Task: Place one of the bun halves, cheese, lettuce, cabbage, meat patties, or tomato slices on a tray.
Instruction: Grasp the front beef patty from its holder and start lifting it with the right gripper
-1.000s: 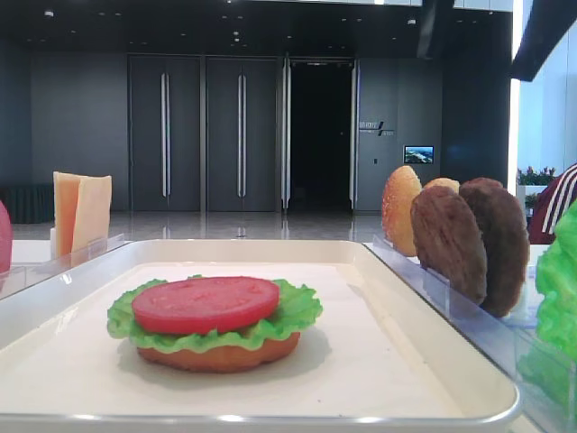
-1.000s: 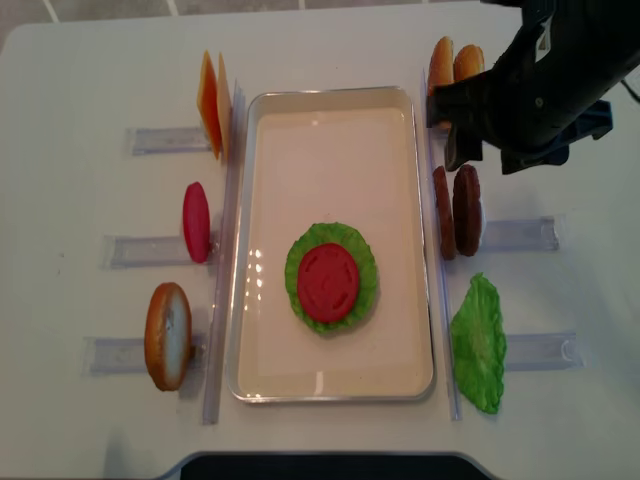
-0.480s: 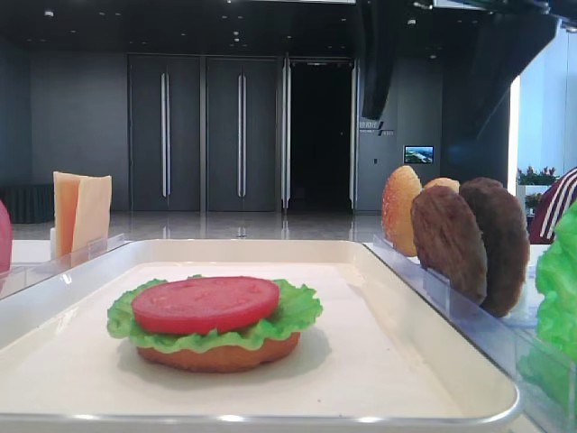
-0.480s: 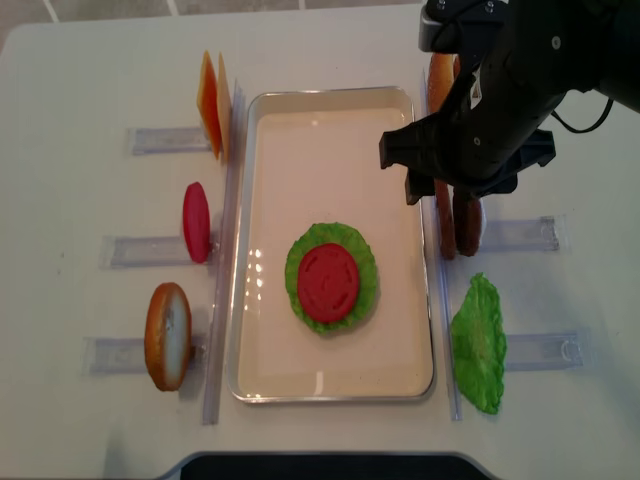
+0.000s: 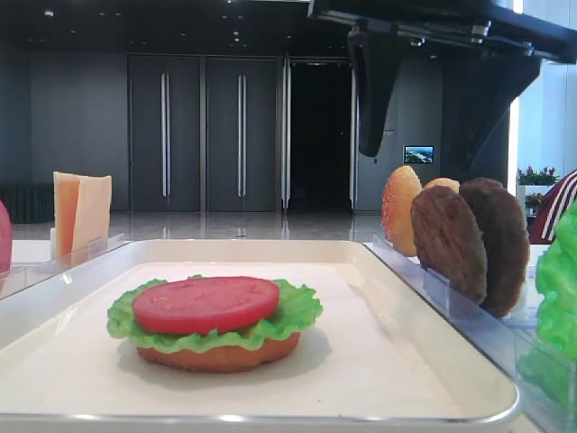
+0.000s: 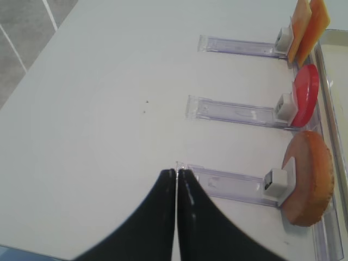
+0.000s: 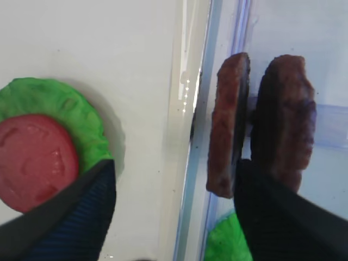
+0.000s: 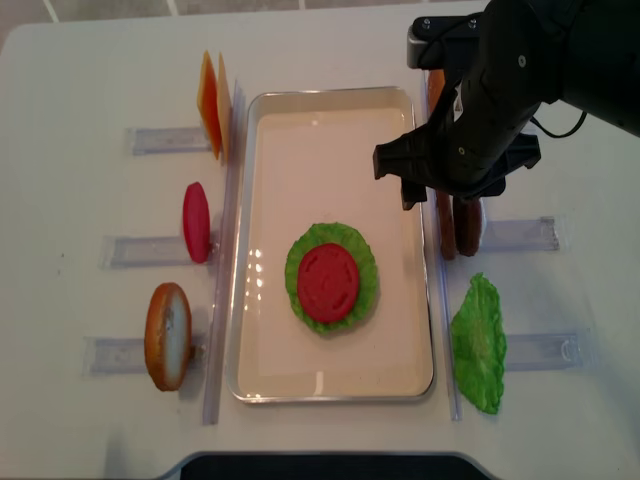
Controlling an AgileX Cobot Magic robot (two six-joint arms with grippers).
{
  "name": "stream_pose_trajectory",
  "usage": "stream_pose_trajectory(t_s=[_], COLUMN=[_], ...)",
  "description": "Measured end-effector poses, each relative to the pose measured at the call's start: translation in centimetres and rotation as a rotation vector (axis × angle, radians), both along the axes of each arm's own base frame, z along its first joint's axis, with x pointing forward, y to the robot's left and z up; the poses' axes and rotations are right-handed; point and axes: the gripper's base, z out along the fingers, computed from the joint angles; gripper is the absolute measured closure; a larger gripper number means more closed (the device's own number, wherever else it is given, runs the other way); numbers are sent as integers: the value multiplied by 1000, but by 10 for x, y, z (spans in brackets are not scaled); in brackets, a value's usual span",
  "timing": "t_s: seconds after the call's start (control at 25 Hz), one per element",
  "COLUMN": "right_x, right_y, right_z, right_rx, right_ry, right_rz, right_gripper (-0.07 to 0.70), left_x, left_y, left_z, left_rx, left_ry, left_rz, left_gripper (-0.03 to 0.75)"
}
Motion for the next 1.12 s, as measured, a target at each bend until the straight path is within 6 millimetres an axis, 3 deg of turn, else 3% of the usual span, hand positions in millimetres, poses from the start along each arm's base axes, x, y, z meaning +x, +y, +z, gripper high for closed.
stream_pose_trajectory(t_s=[1.12], right_x=[9], right_y=[1], right_z=[-20], right_rx=[-79], right_ry=[4], right_rz=[41], right_gripper=[158], left_x=[0], left_y=[0], left_z=[0], left_rx=[0], left_ry=[0], left_rz=[0], left_gripper=[715])
